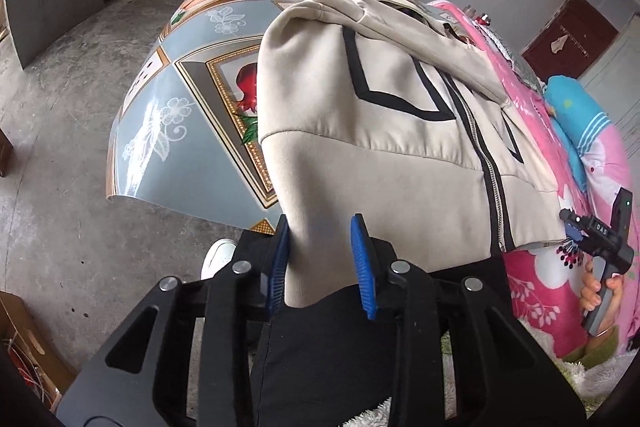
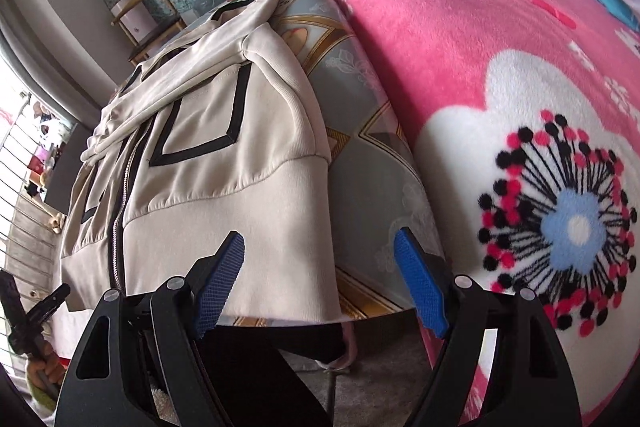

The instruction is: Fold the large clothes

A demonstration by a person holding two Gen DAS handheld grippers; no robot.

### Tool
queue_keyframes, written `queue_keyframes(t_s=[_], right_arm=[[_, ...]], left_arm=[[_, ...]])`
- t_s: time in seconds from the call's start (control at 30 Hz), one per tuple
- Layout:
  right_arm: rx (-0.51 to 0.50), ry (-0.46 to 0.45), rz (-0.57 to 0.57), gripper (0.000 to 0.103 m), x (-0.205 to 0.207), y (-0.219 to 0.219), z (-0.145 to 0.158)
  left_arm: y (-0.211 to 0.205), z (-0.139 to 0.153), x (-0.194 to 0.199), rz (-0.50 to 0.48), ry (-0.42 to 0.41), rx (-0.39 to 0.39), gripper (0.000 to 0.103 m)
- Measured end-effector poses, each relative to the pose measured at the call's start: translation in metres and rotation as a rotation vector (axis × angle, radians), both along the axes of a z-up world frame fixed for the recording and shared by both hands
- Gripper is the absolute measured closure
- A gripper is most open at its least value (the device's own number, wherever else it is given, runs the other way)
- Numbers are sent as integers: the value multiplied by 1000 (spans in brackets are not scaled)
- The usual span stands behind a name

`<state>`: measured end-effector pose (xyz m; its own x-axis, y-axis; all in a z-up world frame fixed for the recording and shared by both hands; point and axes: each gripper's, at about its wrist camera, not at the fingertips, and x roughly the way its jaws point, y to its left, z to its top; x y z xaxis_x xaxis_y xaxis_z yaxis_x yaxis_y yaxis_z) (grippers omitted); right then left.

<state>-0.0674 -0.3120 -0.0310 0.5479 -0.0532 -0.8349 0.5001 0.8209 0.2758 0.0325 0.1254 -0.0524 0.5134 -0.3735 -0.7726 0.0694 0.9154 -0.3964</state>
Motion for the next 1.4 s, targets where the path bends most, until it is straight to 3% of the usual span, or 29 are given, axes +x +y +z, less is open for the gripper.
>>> queue_keyframes(t_s=[0.07, 0.27, 0.47, 0.53, 0.63, 0.9, 1.07, 1.17, 1.3, 1.4], right_arm=[[-2, -2, -3, 34, -1, -2, 1], [-22, 6, -23, 46, 0, -6, -2], [-71, 67, 51, 68, 1, 13, -2], [-89, 97, 69, 86, 0, 19, -6], [-125, 101, 80, 96, -1, 27, 0], [-47, -44, 69, 97, 11, 15, 53], [-44, -126, 74, 97, 48, 2, 79], [-38, -177, 66, 97, 79, -8, 89], [10, -220, 22, 97, 131, -31, 88], [113, -218, -37, 97, 171, -55, 63]], left_arm=[[2, -4, 1, 15, 18, 1, 80], [1, -7, 2, 13, 38, 17, 81], [-10, -2, -3, -6, 17, 92, 85], [-13, 1, -5, -17, 5, 115, 89], [-16, 9, -9, -36, -23, 124, 95], [-12, 66, -3, -74, -173, -42, 99], [-9, 93, 38, -75, -219, -78, 99], [-7, 106, 74, -51, -247, -60, 99], [-2, 102, 129, -8, -212, -46, 98], [0, 82, 173, 27, -153, -33, 93]])
